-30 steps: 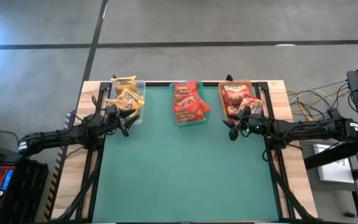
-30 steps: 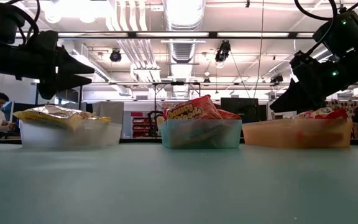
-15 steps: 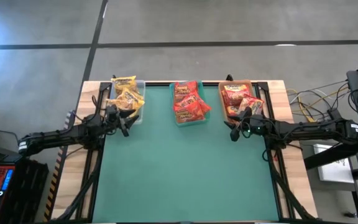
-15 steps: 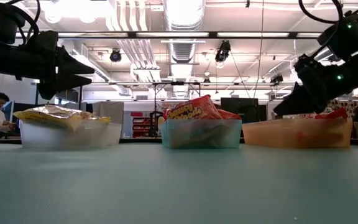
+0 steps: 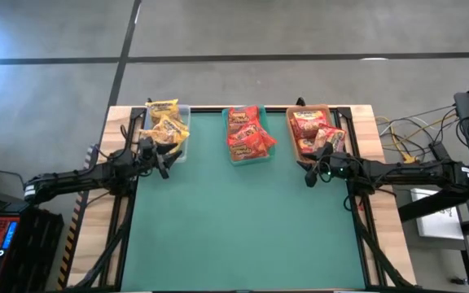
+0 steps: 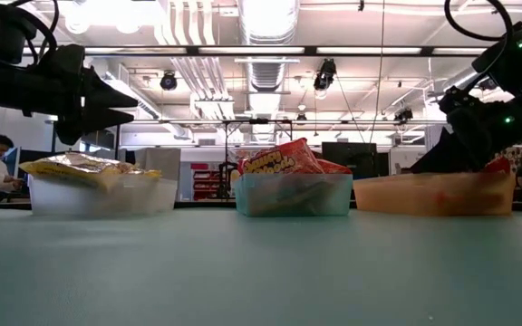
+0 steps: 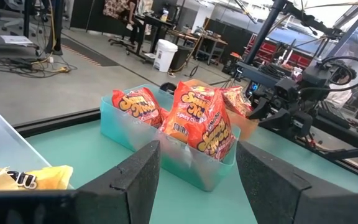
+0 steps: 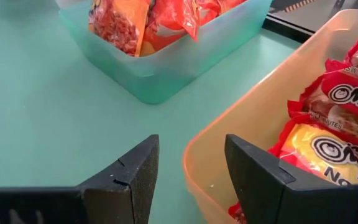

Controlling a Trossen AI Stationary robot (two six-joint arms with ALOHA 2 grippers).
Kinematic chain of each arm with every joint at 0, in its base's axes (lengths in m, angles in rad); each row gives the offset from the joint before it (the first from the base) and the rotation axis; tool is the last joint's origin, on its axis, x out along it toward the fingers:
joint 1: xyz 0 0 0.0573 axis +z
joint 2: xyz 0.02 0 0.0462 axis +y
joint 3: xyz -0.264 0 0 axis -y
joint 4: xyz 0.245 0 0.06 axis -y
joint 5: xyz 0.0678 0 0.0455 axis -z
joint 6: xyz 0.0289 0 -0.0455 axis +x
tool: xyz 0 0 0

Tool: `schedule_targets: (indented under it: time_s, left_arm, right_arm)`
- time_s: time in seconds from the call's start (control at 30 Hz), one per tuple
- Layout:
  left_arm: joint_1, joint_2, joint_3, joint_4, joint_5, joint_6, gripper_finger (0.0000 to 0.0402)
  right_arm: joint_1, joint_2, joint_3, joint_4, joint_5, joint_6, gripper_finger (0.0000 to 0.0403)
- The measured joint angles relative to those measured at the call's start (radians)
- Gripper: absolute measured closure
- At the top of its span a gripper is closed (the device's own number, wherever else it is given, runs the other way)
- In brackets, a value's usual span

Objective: Sort Maruchan noodles
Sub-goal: Return To Home Position

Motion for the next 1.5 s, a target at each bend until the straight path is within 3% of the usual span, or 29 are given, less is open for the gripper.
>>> schedule_targets:
  time_s: [0.53, 1.5]
  left_arm:
    - [0.0, 0.0, 0.0, 0.0, 0.0, 0.0, 0.0208]
    - [0.0, 0.0, 0.0, 0.001, 0.0, 0.0, 0.0208]
  right_arm:
    - [0.0, -0.117, 0.0, -0.003, -0.001, 0.0, 0.0227]
    - [0.0, -0.117, 0.0, -0.002, -0.001, 0.002, 0.0227]
